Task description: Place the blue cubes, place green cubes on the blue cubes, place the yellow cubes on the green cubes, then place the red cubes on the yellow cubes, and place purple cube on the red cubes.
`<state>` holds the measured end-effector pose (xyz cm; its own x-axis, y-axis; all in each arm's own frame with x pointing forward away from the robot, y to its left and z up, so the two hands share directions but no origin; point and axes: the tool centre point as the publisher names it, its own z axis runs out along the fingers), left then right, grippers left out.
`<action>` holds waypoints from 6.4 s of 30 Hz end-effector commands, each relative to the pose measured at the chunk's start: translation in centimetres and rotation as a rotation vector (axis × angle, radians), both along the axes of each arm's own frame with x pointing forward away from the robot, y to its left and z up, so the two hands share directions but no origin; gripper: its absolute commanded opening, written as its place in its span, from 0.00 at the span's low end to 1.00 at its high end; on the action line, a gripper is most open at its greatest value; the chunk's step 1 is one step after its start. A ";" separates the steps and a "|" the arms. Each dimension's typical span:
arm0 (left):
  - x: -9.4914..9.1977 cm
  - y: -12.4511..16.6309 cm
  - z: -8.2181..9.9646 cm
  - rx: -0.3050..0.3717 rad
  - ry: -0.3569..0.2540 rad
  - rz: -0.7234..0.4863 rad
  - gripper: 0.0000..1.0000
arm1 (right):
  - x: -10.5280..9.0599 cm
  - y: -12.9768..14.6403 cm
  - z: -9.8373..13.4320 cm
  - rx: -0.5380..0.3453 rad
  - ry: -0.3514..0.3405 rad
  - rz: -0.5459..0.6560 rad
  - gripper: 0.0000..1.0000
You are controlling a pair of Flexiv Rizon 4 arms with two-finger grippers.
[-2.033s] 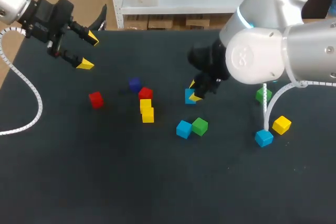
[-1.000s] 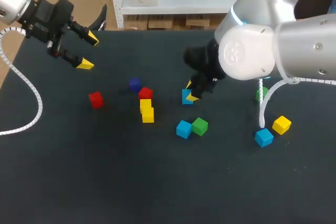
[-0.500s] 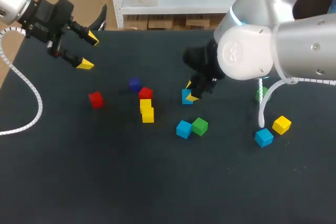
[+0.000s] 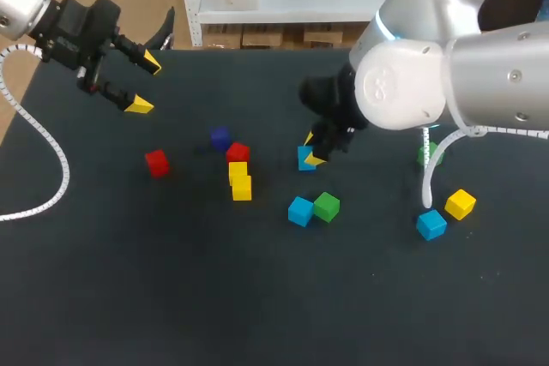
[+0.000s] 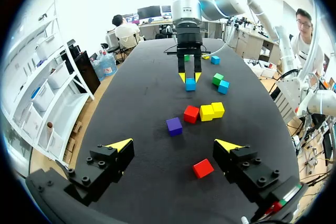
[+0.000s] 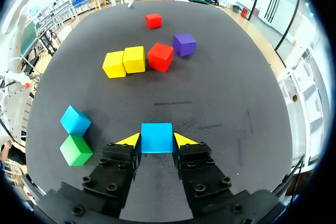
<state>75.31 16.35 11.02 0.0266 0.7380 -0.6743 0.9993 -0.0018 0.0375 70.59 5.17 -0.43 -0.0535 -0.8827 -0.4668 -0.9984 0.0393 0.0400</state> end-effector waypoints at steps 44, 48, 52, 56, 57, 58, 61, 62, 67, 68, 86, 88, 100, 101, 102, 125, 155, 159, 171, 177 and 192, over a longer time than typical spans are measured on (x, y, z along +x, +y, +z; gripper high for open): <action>-0.1 0.1 -0.1 -0.002 -0.005 0.000 1.00 | -8.4 -14.3 9.8 -0.223 0.059 0.352 1.00; -0.1 0.1 -0.1 -0.002 -0.005 0.000 1.00 | -9.3 -16.4 10.1 -0.246 0.032 0.321 1.00; -0.1 0.1 -0.1 -0.002 -0.005 0.000 1.00 | -10.7 -17.7 10.2 -0.235 0.054 0.286 1.00; -0.1 0.1 -0.1 -0.002 -0.005 0.000 1.00 | -12.4 -18.8 10.6 -0.222 0.065 0.284 1.00; -0.1 0.1 -0.1 -0.002 -0.005 0.000 1.00 | -12.9 -19.0 10.6 -0.217 0.065 0.289 1.00; -0.1 0.1 -0.1 -0.002 -0.005 0.000 1.00 | -13.4 -19.3 10.5 -0.209 0.065 0.297 1.00; -0.1 0.1 -0.1 -0.002 -0.005 0.000 1.00 | -14.5 -19.8 10.0 -0.208 0.057 0.316 1.00; -0.1 0.1 -0.1 -0.002 -0.005 0.000 1.00 | -14.8 -20.0 9.7 -0.209 0.054 0.318 1.00; -0.1 0.1 -0.1 -0.002 -0.005 0.000 1.00 | -15.8 -20.6 7.6 -0.258 0.028 0.277 1.00; -0.1 0.1 -0.1 -0.002 -0.005 0.000 1.00 | -15.8 -20.7 7.0 -0.254 0.025 0.267 1.00; -0.1 0.1 -0.1 -0.002 -0.005 0.000 1.00 | -13.4 -19.1 3.3 -0.206 -0.102 0.347 1.00; -0.1 0.1 -0.1 -0.002 -0.005 0.000 1.00 | -13.6 -19.4 3.3 -0.204 -0.101 0.346 1.00; -0.1 0.1 -0.1 -0.002 -0.005 0.000 1.00 | -14.0 -19.7 2.0 -0.202 -0.081 0.378 1.00; -0.1 0.1 -0.1 -0.002 -0.005 0.000 1.00 | -14.0 -19.6 1.8 -0.202 -0.081 0.378 1.00; -0.1 0.1 -0.1 -0.002 -0.005 0.000 1.00 | -14.0 -19.5 1.6 -0.203 -0.081 0.378 1.00; -0.1 0.1 -0.1 -0.002 -0.005 0.000 1.00 | -14.0 -18.5 0.1 -0.175 -0.087 0.451 0.50; -0.1 0.1 -0.1 -0.002 -0.005 0.000 1.00 | -10.8 -13.0 3.8 -0.165 -0.004 0.120 0.00; -0.1 0.1 -0.1 -0.002 -0.005 0.000 1.00 | -9.7 -10.9 4.1 -0.167 -0.035 0.085 0.00; -0.1 0.1 -0.1 -0.002 -0.005 0.000 1.00 | -5.6 -6.8 3.0 -0.200 -0.065 -0.010 0.00; -0.1 0.1 -0.1 -0.002 -0.005 0.000 1.00 | -3.7 -6.1 2.0 -0.216 -0.068 -0.054 0.00; -0.1 0.1 -0.1 -0.002 -0.005 0.000 1.00 | -1.2 -5.4 0.2 -0.214 -0.089 -0.073 0.00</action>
<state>75.31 16.35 11.03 0.0266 0.7380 -0.6742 0.9993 -0.0017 0.0375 69.19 -0.34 -0.02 -0.0908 -0.9578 -0.2726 -0.9914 0.1128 -0.0660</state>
